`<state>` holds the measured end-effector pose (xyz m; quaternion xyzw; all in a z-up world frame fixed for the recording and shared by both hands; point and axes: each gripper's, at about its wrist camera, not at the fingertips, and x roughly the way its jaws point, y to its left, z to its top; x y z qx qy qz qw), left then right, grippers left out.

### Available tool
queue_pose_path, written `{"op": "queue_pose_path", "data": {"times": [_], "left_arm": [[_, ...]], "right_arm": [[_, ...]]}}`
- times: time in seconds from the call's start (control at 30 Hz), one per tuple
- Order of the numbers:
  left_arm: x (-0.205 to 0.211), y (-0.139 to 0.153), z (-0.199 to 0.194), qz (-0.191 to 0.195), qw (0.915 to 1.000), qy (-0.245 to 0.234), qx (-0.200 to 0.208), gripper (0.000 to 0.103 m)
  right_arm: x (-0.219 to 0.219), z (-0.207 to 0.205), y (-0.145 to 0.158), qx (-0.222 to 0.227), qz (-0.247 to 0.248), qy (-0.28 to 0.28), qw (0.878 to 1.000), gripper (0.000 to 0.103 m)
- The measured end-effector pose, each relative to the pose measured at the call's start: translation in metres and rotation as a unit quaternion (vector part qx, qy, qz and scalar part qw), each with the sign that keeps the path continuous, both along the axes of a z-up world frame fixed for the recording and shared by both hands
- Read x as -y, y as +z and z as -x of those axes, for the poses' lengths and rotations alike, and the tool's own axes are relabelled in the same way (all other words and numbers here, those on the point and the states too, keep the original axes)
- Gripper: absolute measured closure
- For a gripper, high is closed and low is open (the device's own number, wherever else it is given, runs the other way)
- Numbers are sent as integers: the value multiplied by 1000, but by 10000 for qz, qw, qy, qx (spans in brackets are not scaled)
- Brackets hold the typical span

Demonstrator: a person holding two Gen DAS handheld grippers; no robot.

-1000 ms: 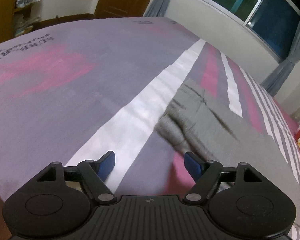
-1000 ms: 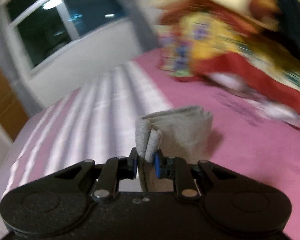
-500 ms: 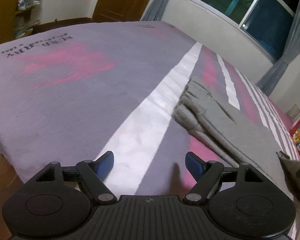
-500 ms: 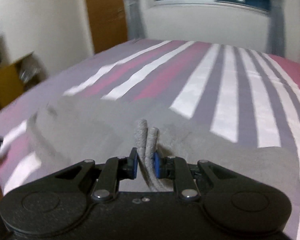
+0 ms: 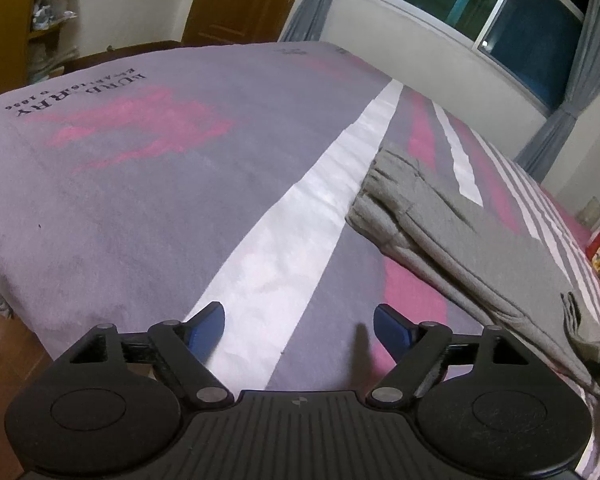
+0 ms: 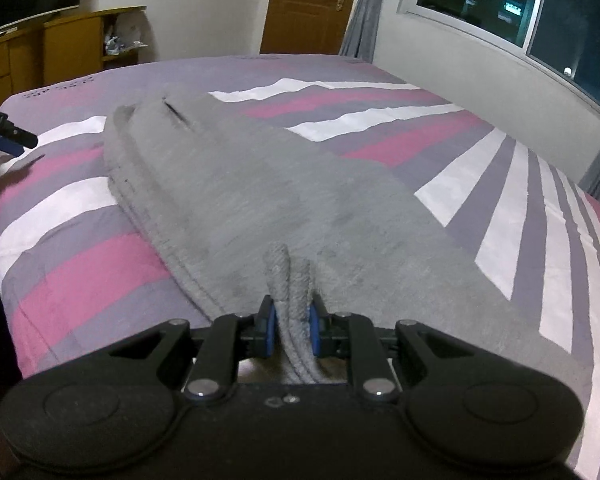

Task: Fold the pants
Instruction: 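Grasp the grey drawstring with the right tool and pull it straight, then open the right tool and release the drawstring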

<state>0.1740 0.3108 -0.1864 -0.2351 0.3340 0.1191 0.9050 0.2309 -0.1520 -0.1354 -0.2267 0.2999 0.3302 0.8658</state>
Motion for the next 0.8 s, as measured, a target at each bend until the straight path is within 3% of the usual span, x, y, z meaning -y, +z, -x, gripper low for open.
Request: {"op": "queue_pose_path", "data": {"times": [0.03,0.13,0.17,0.2,0.23,0.4,0.53,0.57,0.6,0.7,0.8], "left_arm": [[2,0,0,-6,10000,-4,-14,20],[10,4,-2,5,10000,-68,-33,19],[14,6,-4,-9,9999,-117,-18,19],[18,7,-6,-29,9999,-156,-13,19],[22,9,-9,-35,9998,-202,-11,19],[57,27,-31,-48,9981,-599,159,19],[107,43,-62,359,9902,-1303,364,25],[125,45,-72,506,9856,-1567,375,36],[146,47,-84,763,9788,-1866,351,40],[205,39,-115,1367,9545,-2648,98,45],[252,23,-142,1594,9371,-3088,-335,45]], "right_arm": [[0,1,0,-92,-35,-27,9999,79],[1,14,13,-399,-580,178,9974,44],[5,23,19,-371,-847,419,9948,62],[9,27,22,-391,-973,359,9938,73],[14,28,23,-371,-1036,183,9938,92],[67,29,26,-74,-1375,-808,9872,91],[119,25,25,-104,-1736,-1750,9691,88],[131,25,24,-100,-1852,-1947,9632,87],[146,26,23,-99,-2003,-2202,9546,87],[180,25,16,-216,-2318,-2876,9290,84],[203,24,7,-347,-2574,-3285,9081,84]]}}
